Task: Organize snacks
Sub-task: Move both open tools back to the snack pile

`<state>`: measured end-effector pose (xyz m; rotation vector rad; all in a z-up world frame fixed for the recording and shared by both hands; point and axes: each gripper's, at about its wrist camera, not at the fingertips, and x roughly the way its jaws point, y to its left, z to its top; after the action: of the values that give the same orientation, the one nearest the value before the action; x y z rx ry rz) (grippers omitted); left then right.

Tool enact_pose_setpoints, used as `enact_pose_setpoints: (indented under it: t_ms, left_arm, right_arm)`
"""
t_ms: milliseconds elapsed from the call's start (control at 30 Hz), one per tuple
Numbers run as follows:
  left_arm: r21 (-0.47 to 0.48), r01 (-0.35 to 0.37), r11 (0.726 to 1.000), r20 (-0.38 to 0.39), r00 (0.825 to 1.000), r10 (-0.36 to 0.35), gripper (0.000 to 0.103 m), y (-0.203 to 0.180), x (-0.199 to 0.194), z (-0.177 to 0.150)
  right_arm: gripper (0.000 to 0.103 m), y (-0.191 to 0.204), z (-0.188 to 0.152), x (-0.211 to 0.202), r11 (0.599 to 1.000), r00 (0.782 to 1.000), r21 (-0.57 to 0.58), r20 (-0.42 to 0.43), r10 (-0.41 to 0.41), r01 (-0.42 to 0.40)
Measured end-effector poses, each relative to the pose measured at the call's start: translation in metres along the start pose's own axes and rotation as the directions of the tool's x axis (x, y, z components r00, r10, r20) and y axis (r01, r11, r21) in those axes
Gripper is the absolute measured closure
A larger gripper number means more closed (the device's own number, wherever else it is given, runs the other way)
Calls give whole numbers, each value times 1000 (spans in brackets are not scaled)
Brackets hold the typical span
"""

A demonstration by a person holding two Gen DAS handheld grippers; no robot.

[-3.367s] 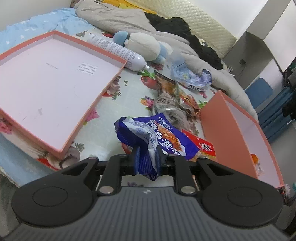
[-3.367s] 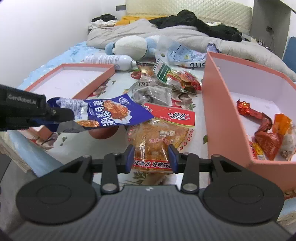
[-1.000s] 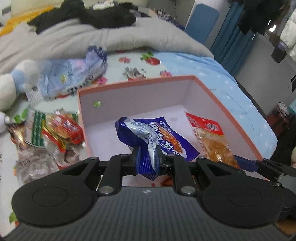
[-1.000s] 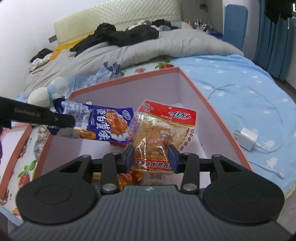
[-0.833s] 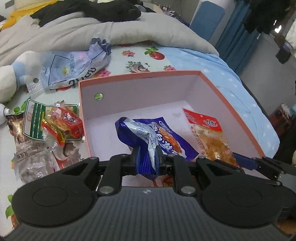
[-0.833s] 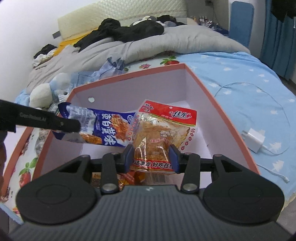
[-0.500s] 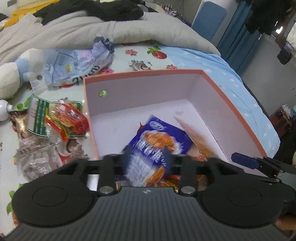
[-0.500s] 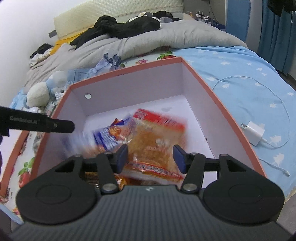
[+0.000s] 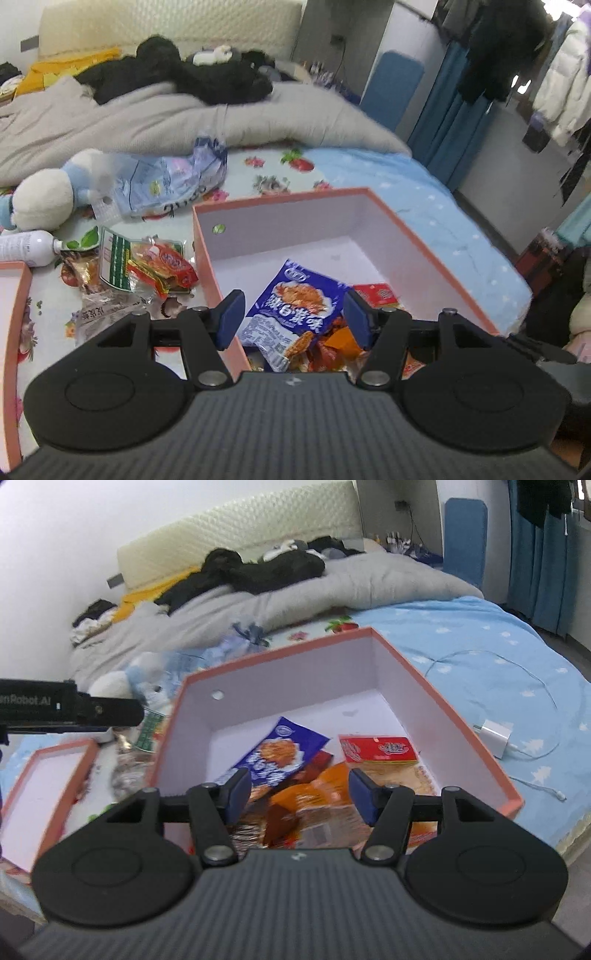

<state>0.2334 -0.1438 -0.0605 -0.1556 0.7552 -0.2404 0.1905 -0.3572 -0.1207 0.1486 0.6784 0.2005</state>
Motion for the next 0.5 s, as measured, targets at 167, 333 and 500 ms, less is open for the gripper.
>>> enact_pose_setpoints:
  t_ms: [167, 333, 500]
  left_arm:
    - [33, -15, 999, 72, 997, 12, 38, -6, -42, -13]
    - [12, -33, 999, 121, 992, 31, 39, 0, -81, -25]
    - [-1, -66, 998, 154, 986, 66, 38, 9, -121, -36]
  right_arm:
    - [42, 12, -6, -29, 1000, 999, -14, 44, 9, -9]
    - [42, 27, -14, -53, 999, 996, -30, 75, 36, -34]
    - [42, 42, -20, -76, 995, 992, -57, 92, 84, -79]
